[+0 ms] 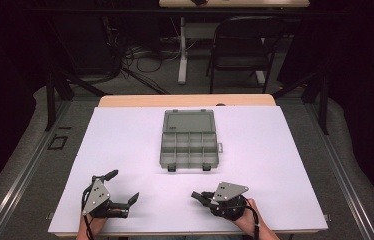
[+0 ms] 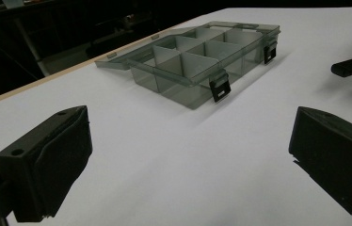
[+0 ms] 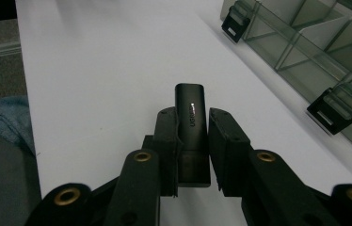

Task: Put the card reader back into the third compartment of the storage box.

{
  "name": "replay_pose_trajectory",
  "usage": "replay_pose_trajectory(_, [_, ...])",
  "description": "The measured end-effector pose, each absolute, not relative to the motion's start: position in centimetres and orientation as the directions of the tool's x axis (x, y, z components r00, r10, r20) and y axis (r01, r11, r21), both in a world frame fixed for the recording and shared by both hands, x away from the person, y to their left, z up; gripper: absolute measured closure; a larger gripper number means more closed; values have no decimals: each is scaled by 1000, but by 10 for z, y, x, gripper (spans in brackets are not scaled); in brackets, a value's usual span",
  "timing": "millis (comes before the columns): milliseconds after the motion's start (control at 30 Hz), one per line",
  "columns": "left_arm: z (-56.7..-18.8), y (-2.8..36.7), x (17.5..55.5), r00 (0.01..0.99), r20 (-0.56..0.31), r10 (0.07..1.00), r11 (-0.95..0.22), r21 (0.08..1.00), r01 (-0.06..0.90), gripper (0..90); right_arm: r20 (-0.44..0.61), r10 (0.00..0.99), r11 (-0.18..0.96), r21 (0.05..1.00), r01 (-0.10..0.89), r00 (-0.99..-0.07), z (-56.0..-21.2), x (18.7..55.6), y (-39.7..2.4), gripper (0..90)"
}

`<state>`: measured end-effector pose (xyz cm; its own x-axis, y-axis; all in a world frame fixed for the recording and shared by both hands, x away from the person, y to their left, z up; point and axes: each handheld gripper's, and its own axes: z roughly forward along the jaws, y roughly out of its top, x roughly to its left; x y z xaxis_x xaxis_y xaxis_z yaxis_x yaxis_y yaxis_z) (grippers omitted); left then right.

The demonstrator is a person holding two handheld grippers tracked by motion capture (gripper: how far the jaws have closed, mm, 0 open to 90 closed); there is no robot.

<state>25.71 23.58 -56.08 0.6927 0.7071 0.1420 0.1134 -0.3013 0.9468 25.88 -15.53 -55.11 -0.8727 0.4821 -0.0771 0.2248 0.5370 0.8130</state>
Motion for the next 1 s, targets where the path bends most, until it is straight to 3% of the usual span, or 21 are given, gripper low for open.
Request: replay_pose_trajectory(1000, [-561, 235, 257, 697, 148, 702, -309, 945, 111, 1, -96, 546, 511, 826, 240, -832, -542, 267, -171, 740])
